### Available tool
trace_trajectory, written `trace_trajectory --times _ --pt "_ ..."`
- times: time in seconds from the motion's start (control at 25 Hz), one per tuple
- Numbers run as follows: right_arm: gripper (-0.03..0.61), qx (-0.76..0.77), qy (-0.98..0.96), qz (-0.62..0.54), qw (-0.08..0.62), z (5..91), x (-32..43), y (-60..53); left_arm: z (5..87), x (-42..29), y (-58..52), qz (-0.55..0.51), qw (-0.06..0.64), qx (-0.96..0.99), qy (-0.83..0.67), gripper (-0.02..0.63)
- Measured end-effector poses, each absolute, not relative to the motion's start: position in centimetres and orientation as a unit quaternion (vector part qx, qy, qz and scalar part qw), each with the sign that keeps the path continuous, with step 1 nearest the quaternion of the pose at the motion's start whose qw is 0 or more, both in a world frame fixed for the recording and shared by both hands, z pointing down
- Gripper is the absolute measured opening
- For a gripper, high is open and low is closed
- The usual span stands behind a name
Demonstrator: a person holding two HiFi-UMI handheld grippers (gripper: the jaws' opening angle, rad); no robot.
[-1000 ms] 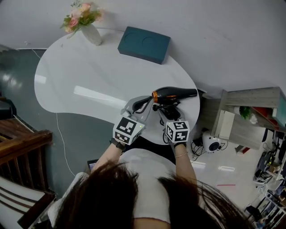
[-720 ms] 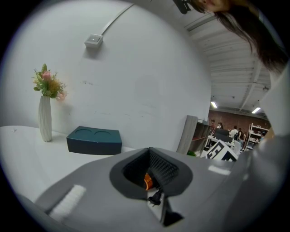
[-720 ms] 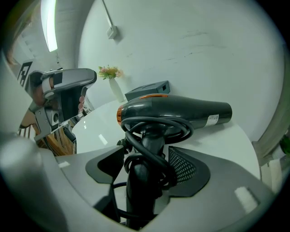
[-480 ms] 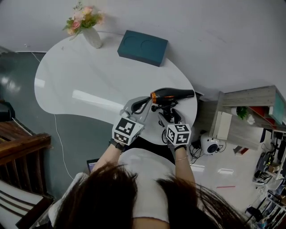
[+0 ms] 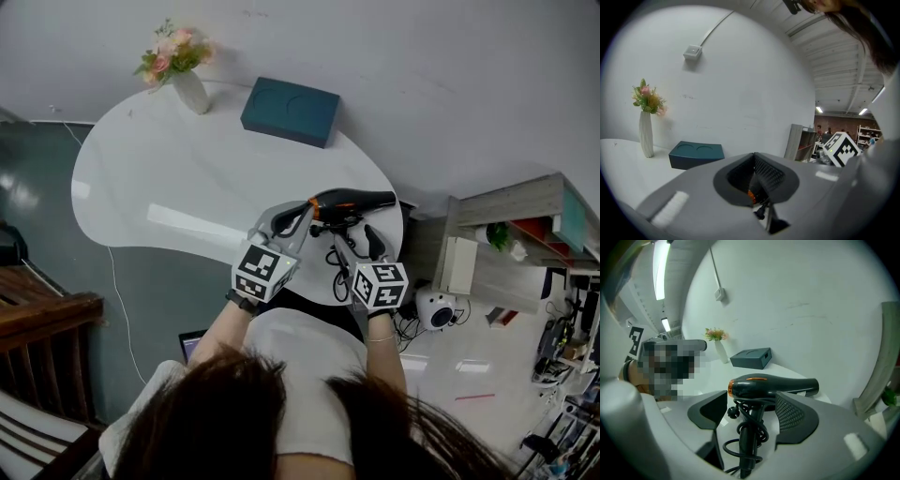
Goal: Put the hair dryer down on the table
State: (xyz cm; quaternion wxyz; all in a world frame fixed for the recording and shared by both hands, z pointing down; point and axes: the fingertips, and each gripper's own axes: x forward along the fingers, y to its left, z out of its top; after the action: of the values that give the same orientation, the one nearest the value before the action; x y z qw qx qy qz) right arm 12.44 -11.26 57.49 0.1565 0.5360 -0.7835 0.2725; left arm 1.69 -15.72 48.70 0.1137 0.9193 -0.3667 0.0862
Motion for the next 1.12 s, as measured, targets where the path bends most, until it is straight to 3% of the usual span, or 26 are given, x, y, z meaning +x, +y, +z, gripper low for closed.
trace_trajectory --times 0.76,1.12 --pt "0.288 0.564 -0.816 0.121 0.034 41.1 15.5 -13.7 41.7 3.8 -16.9 0.041 0.066 0.935 -0.346 0.058" --pt "0.213 0.563 -0.825 0.05 0.013 36.7 16.2 -13.5 39.2 4.2 -17.5 0.023 0.043 0.938 -0.344 0.058"
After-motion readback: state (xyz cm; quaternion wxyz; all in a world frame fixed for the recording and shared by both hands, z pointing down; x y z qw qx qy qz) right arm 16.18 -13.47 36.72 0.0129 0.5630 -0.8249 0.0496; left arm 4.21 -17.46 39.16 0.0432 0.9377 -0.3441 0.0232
